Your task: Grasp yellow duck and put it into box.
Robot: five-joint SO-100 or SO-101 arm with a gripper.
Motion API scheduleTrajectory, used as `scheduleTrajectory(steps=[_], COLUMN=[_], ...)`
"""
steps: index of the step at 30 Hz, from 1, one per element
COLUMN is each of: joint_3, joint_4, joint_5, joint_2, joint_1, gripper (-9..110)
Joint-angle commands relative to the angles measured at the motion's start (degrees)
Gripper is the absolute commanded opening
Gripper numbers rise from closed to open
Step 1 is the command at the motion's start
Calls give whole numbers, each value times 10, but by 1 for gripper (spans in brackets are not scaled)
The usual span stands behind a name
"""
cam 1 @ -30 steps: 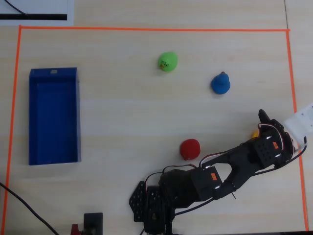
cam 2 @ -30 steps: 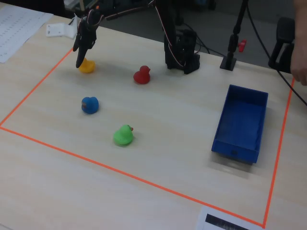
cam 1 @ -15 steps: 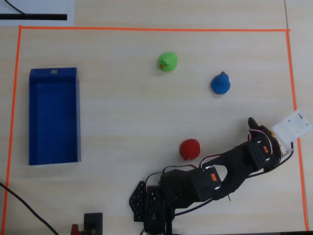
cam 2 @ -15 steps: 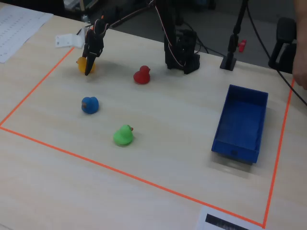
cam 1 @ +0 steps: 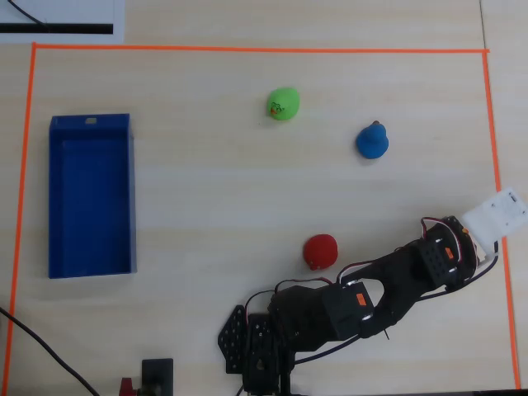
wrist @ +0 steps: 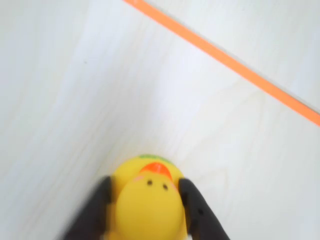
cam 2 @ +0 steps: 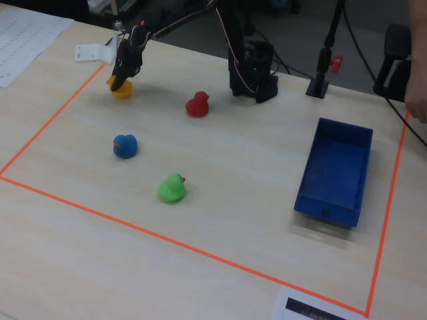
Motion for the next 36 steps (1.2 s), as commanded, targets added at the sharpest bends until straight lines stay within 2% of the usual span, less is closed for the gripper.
scheduleTrajectory(steps=[1,9,19,26,36], joint_3=[-11,-27,-100,-232,-182], joint_4=[-7,37,76,233,416], joint_5=[-9,-37,32,84,134], joint_2=[29,31,37,65,237], joint_1=[-1,-2,-21,-62,-214], gripper=[0,0,0,0,0])
